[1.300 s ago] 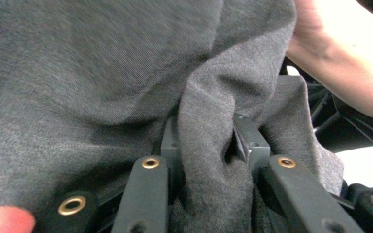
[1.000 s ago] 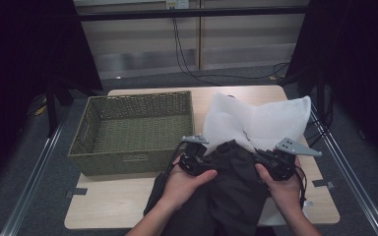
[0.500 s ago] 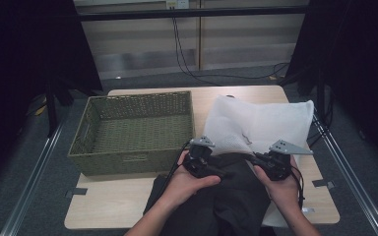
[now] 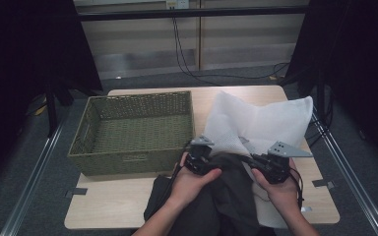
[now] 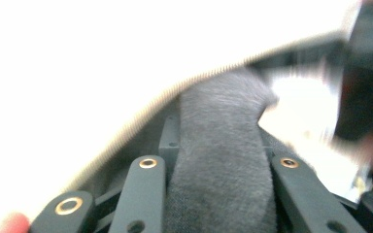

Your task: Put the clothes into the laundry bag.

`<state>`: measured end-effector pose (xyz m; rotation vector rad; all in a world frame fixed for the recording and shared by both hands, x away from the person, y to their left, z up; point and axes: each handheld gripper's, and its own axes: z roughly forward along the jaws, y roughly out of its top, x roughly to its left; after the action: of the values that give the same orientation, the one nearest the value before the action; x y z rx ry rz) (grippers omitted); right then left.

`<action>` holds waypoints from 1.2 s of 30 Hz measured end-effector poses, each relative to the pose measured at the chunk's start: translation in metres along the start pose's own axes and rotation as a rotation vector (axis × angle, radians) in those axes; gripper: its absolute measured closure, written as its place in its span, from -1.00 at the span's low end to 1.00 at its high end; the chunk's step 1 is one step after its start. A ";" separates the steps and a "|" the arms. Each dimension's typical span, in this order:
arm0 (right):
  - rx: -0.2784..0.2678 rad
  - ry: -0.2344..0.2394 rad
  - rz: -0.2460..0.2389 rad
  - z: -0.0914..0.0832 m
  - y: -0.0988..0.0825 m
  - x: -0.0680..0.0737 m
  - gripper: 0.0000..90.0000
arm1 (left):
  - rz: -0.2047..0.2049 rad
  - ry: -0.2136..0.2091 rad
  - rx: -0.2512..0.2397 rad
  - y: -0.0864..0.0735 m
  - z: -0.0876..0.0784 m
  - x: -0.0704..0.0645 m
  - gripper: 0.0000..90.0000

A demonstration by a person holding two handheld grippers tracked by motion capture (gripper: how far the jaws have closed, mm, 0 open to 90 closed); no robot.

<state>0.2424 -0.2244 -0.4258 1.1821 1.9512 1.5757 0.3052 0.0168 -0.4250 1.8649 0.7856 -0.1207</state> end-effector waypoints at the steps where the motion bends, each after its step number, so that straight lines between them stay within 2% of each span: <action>1: -0.013 -0.003 -0.002 -0.003 0.003 0.002 0.98 | -0.010 0.023 -0.032 -0.001 0.000 0.000 0.53; 2: -0.022 -0.008 -0.006 -0.004 0.006 0.004 0.98 | -0.004 0.083 -0.039 -0.005 0.004 -0.001 0.51; 3: -0.017 -0.013 -0.019 -0.004 0.007 0.006 0.98 | 0.047 0.158 0.001 -0.010 0.012 -0.002 0.47; 4: 0.000 -0.020 -0.026 -0.003 0.006 0.007 0.98 | 0.097 0.220 0.080 -0.014 0.024 -0.001 0.41; 5: 0.019 -0.031 -0.043 -0.001 0.002 0.007 0.98 | 0.088 0.235 0.145 -0.020 0.034 0.004 0.33; 6: 0.036 -0.053 -0.046 0.002 -0.002 0.006 0.98 | 0.046 0.198 0.168 -0.023 0.038 0.010 0.21; 7: 0.053 -0.064 -0.049 0.004 -0.006 0.004 0.98 | 0.020 0.161 0.164 -0.022 0.035 0.013 0.09; 9: 0.072 -0.088 -0.031 0.006 -0.013 -0.003 0.98 | 0.014 0.097 0.137 -0.016 0.023 0.010 -0.10; 11: 0.075 -0.087 -0.004 0.006 -0.015 -0.011 0.98 | 0.049 0.088 0.133 -0.007 0.009 0.000 -0.42; 14: 0.064 -0.082 0.031 0.005 -0.015 -0.017 0.97 | 0.098 0.037 0.100 0.004 -0.018 -0.016 -0.50; 16: 0.066 -0.082 0.028 0.006 -0.015 -0.018 0.97 | 0.142 -0.016 0.087 0.006 -0.030 -0.029 -0.47; 17: 0.066 -0.079 0.032 0.006 -0.015 -0.018 0.97 | 0.171 -0.050 0.098 0.004 -0.031 -0.035 -0.43; 19: 0.071 -0.078 0.034 0.008 -0.015 -0.017 0.97 | 0.233 -0.075 0.176 -0.004 -0.024 -0.047 -0.40; 20: 0.073 -0.079 0.028 0.009 -0.015 -0.016 0.97 | 0.251 -0.100 0.214 -0.011 -0.017 -0.053 -0.40; 21: 0.077 -0.080 0.029 0.009 -0.015 -0.016 0.97 | 0.288 -0.109 0.258 -0.019 -0.008 -0.056 -0.42; 23: 0.079 -0.075 0.026 0.011 -0.016 -0.015 0.97 | 0.363 -0.086 0.373 -0.034 0.009 -0.059 -0.55; 24: 0.081 -0.074 0.031 0.011 -0.016 -0.014 0.97 | 0.375 -0.084 0.416 -0.043 0.020 -0.058 -0.64; 25: 0.083 -0.073 0.035 0.011 -0.016 -0.014 0.97 | 0.389 -0.053 0.470 -0.050 0.028 -0.056 -0.72; 27: 0.089 -0.070 0.035 0.011 -0.016 -0.015 0.96 | 0.432 -0.001 0.495 -0.061 0.038 -0.055 -0.69; 28: 0.091 -0.068 0.036 0.011 -0.017 -0.016 0.96 | 0.464 0.039 0.492 -0.063 0.038 -0.056 -0.56; 29: 0.093 -0.066 0.036 0.011 -0.017 -0.016 0.96 | 0.473 0.068 0.467 -0.064 0.037 -0.058 -0.21; 30: 0.093 -0.064 0.036 0.011 -0.017 -0.015 0.96 | 0.470 0.081 0.467 -0.062 0.036 -0.056 0.22; 31: 0.093 -0.059 0.033 0.011 -0.016 -0.014 0.96 | 0.443 0.075 0.465 -0.060 0.035 -0.054 0.64; 32: 0.089 -0.051 0.028 0.010 -0.016 -0.012 0.96 | 0.396 0.055 0.451 -0.054 0.032 -0.051 0.75; 33: 0.084 -0.045 0.026 0.010 -0.015 -0.010 0.96 | 0.352 0.017 0.418 -0.047 0.027 -0.047 0.79; 34: 0.075 -0.037 0.021 0.008 -0.013 -0.008 0.96 | 0.294 -0.018 0.351 -0.038 0.019 -0.045 0.81; 35: 0.065 -0.029 0.015 0.007 -0.011 -0.005 0.96 | 0.228 -0.046 0.244 -0.030 0.012 -0.044 0.81; 36: 0.052 -0.025 0.009 0.005 -0.008 -0.002 0.96 | 0.187 -0.064 0.172 -0.021 0.004 -0.042 0.81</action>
<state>0.2446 -0.2230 -0.4354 1.2274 1.9846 1.5156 0.2614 -0.0015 -0.4253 2.0766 0.5682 -0.1324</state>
